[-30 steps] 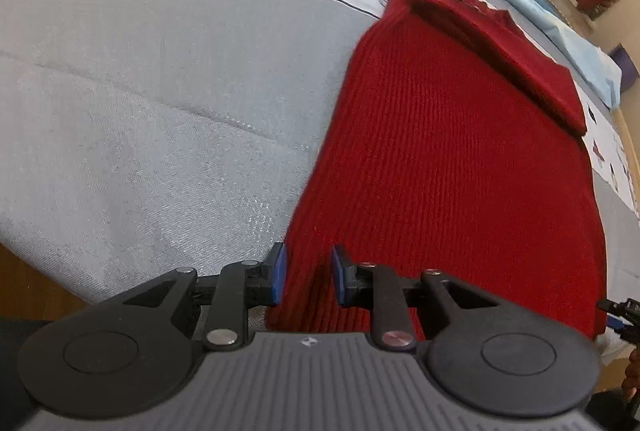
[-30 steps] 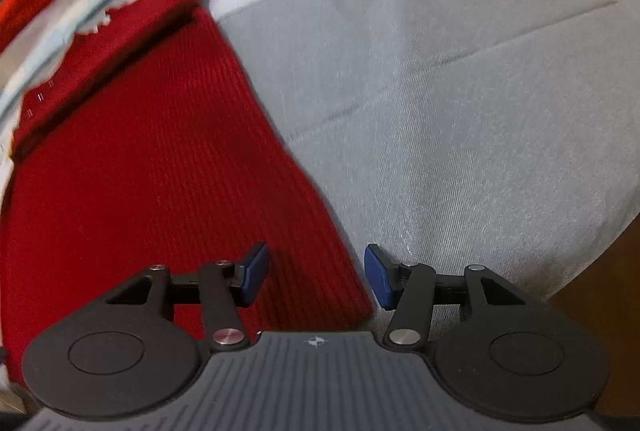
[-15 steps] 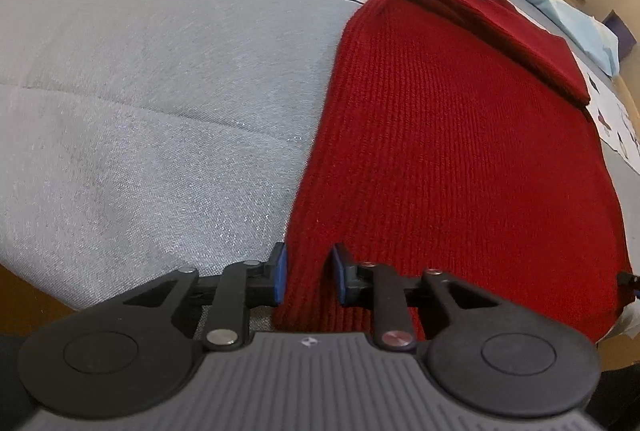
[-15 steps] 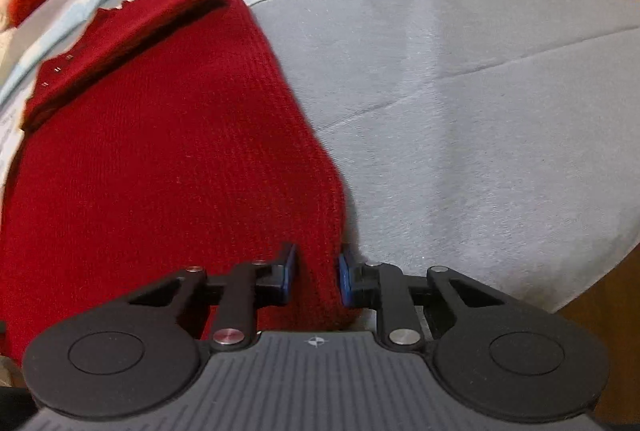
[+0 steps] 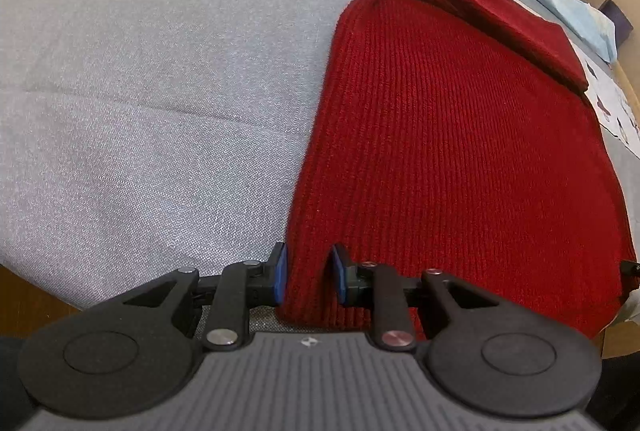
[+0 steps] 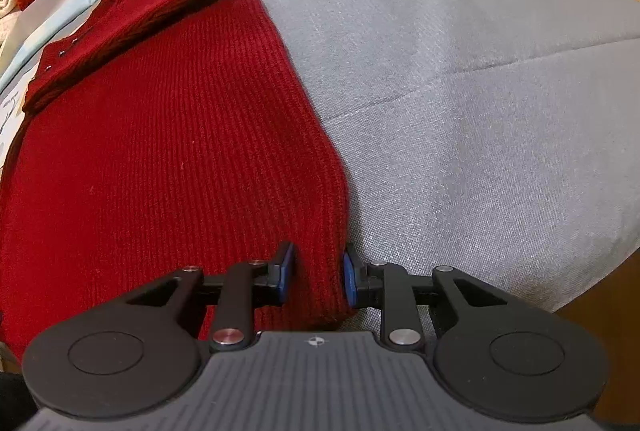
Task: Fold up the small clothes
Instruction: 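Grasp the sweater hem with both grippers side by side, then lift the hem with both grippers and fold it up toward the collar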
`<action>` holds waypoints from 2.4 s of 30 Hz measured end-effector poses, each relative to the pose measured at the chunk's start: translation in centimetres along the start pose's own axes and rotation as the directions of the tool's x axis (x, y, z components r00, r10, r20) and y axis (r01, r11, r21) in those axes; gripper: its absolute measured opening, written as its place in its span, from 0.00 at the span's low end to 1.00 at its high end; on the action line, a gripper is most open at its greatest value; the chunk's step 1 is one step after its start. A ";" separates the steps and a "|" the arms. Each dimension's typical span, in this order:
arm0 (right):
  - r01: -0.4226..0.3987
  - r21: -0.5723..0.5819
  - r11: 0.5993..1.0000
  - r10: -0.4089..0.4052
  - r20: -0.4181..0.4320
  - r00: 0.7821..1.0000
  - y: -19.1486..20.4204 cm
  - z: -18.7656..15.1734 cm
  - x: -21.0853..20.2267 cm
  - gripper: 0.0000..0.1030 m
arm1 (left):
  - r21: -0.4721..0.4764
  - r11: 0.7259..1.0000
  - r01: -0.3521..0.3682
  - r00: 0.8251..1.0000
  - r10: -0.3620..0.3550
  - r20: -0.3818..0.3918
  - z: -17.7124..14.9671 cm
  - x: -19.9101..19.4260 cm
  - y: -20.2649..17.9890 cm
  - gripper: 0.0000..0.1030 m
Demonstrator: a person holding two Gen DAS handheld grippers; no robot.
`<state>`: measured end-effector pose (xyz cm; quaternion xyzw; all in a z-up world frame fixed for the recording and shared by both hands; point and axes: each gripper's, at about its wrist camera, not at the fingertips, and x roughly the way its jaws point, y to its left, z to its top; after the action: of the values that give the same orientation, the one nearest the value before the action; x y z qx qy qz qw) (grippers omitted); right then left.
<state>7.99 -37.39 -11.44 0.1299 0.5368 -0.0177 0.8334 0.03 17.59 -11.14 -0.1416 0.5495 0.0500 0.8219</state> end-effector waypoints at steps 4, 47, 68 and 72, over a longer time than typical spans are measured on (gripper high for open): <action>0.004 -0.007 1.000 -0.004 0.000 1.000 0.2 0.0 0.2 0.27 | 0.005 1.000 -0.002 1.000 0.002 0.000 0.0 0.0 0.0 0.25; -0.330 -0.115 0.937 0.349 0.371 0.861 1.3 0.2 -14.9 0.08 | 0.150 0.970 0.191 0.918 -0.231 0.323 0.1 -14.8 -2.6 0.05; -0.316 0.067 0.946 0.289 0.262 0.921 0.2 9.5 -8.5 0.08 | 0.078 0.983 0.168 0.952 -0.182 0.247 15.0 -9.1 1.9 0.06; -0.247 0.107 0.963 0.208 0.291 0.934 0.9 12.8 -4.2 0.18 | 0.102 0.989 0.109 0.943 -0.136 0.305 18.8 -5.3 1.9 0.15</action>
<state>17.79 -39.98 -2.44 0.2466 0.3934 0.0229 0.8854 14.23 25.18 0.09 -0.1312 0.4052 -0.0027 0.9048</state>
